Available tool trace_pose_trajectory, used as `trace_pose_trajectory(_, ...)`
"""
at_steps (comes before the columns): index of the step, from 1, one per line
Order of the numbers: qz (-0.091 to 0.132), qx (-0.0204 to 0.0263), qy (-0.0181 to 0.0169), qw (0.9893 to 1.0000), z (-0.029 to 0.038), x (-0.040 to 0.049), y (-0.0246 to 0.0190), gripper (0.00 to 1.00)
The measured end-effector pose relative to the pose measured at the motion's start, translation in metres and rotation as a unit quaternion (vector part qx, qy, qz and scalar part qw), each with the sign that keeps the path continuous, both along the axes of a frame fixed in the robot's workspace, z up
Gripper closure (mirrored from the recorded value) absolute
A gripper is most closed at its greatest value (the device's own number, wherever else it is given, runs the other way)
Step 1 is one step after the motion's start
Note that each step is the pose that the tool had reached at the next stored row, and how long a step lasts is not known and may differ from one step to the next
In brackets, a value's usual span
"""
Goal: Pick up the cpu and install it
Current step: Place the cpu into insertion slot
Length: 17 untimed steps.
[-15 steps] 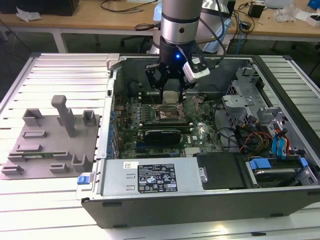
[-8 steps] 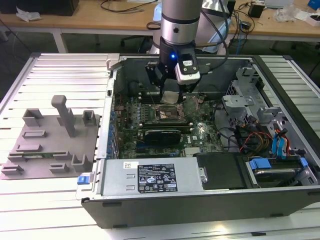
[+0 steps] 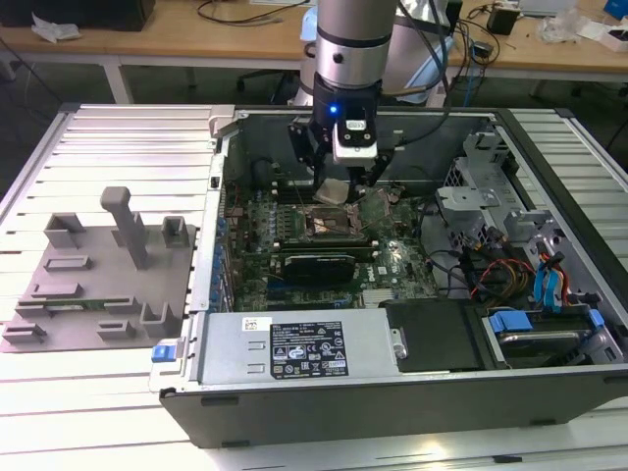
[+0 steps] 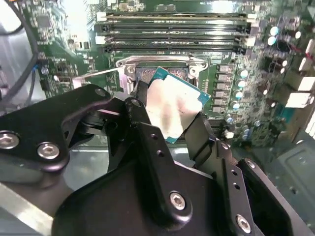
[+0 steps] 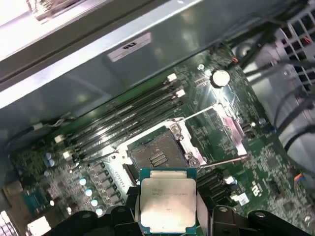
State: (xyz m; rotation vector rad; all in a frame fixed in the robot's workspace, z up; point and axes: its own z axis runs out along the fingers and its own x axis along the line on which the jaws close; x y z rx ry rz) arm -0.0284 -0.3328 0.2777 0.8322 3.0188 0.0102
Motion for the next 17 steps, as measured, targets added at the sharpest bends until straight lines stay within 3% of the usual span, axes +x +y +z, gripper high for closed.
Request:
trace_pose_trajectory(2, -0.02, 0.0, 0.0, 0.9998, -0.0002, 0.0, 0.0, 0.45)
trace_pose_trajectory(5, -0.058, 0.0, 0.0, 0.9983, -0.0005, 0.0, 0.0, 0.45)
trace_pose_trajectory(7, -0.094, 0.0, 0.0, 0.9955, -0.0009, 0.0, 0.0, 0.45)
trace_pose_trajectory(9, -0.112, 0.0, 0.0, 0.9937, -0.001, 0.0, 0.0, 0.45)
trace_pose_trajectory(14, -0.164, 0.0, 0.0, 0.9865, -0.0015, 0.0, 0.0, 0.45)
trace_pose_trajectory(16, -0.191, 0.0, 0.0, 0.9816, -0.0018, 0.0, 0.0, 0.45)
trace_pose_trajectory(17, -0.2, 0.0, 0.0, 0.9798, -0.0019, 0.0, 0.0, 0.45)
